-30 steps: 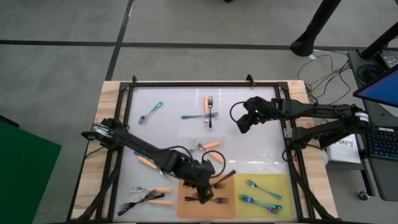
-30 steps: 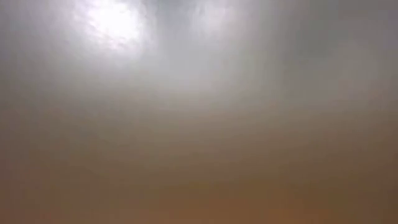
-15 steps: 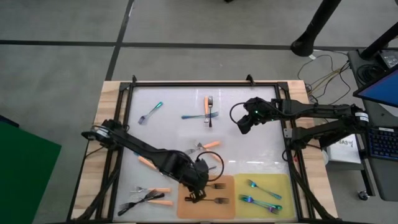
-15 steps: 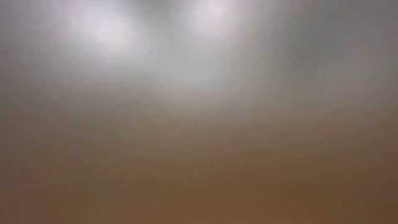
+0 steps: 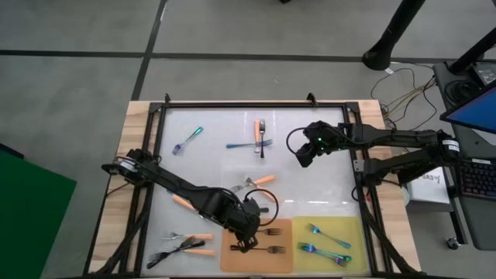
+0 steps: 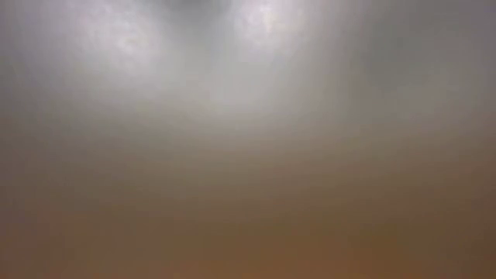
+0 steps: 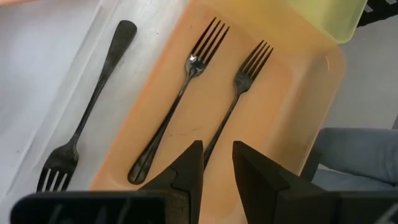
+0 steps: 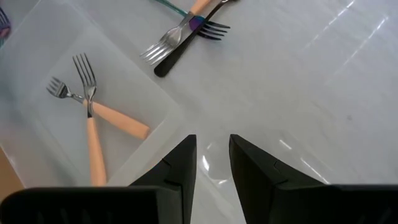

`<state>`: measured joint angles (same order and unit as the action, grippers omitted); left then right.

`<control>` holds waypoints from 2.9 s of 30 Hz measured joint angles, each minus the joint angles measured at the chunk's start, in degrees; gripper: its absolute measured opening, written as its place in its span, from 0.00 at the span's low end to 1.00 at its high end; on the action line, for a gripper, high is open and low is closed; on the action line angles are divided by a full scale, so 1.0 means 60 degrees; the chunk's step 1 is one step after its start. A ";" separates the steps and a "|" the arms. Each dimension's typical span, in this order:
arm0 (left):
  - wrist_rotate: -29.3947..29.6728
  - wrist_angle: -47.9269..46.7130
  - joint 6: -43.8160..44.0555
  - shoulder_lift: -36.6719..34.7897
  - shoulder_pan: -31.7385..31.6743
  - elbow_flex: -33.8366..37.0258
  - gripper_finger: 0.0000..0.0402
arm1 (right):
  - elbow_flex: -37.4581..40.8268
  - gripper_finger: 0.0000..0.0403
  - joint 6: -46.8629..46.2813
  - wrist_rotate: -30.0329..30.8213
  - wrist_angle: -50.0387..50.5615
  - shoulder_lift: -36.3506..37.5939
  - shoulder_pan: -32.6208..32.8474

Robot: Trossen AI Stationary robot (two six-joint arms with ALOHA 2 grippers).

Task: Sort silverware by color (type)
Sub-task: Put the black fork into the orange bin

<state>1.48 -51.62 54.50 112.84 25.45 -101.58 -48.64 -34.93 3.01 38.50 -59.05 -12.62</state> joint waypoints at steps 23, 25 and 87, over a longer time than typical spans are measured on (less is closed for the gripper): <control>0.0615 -0.2419 0.0427 -0.0930 -0.0073 0.0470 0.18 | 0.0000 0.21 0.0252 -0.0003 0.0565 0.0004 0.0000; 0.0645 -0.2491 0.0465 -0.1266 -0.0073 0.0902 0.18 | 0.0000 0.21 0.0200 -0.0005 0.0549 0.0004 0.0000; 0.1519 0.6624 -0.4426 -0.3814 -0.0007 0.9314 0.18 | 0.0000 0.21 -0.1183 0.0254 0.0463 0.0004 -0.0007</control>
<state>10.59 -11.87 27.94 89.95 25.41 -45.70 -48.64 -42.03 4.54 41.28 -59.02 -12.67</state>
